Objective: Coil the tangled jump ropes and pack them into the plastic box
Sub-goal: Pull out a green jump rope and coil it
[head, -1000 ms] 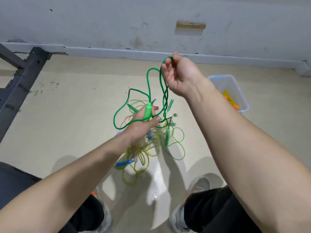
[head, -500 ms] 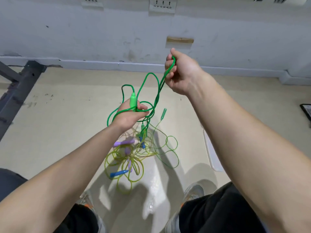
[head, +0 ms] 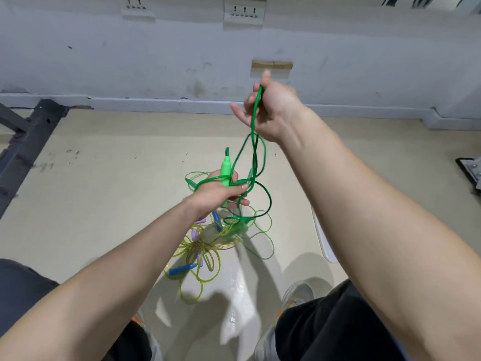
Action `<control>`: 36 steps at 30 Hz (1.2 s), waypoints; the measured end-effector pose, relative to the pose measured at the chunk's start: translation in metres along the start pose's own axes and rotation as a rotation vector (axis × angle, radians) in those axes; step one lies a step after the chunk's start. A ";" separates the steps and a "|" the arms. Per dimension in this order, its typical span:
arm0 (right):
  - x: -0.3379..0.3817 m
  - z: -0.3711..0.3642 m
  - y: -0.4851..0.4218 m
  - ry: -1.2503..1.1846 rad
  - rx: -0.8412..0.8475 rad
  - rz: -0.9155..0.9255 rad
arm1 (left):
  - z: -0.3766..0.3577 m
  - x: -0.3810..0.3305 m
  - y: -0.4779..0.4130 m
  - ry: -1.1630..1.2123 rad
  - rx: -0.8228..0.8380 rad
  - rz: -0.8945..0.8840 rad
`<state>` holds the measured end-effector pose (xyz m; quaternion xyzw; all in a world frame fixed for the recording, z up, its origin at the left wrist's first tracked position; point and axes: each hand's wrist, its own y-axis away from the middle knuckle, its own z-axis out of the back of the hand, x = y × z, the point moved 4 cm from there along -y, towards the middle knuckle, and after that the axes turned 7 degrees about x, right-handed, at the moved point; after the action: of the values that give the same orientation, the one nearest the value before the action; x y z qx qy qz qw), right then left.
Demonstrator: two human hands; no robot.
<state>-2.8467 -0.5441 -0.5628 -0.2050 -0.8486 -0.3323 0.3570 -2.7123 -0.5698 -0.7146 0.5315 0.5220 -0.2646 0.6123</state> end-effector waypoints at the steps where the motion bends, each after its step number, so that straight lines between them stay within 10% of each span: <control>1: 0.003 0.007 -0.002 0.067 -0.025 0.035 | 0.005 0.000 0.002 0.034 -0.014 0.013; 6: -0.005 0.063 -0.007 0.436 -0.258 0.019 | 0.032 -0.016 0.014 0.139 -0.147 0.009; 10: -0.064 0.120 -0.012 0.156 -0.444 0.006 | 0.045 -0.032 0.016 0.253 -0.228 0.010; 15: -0.175 0.121 0.008 0.499 -0.211 -0.209 | 0.050 -0.044 0.015 0.343 -0.301 0.039; 24: -0.211 0.083 -0.018 1.370 0.202 0.168 | 0.073 -0.050 0.020 0.506 -0.384 0.059; 36: -0.143 0.136 -0.021 1.598 -0.222 0.331 | 0.172 -0.040 0.025 0.199 -0.855 -0.046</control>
<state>-2.8283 -0.4779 -0.7486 -0.0632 -0.2600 -0.4028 0.8753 -2.6411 -0.7311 -0.6875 0.2415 0.6527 0.0139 0.7180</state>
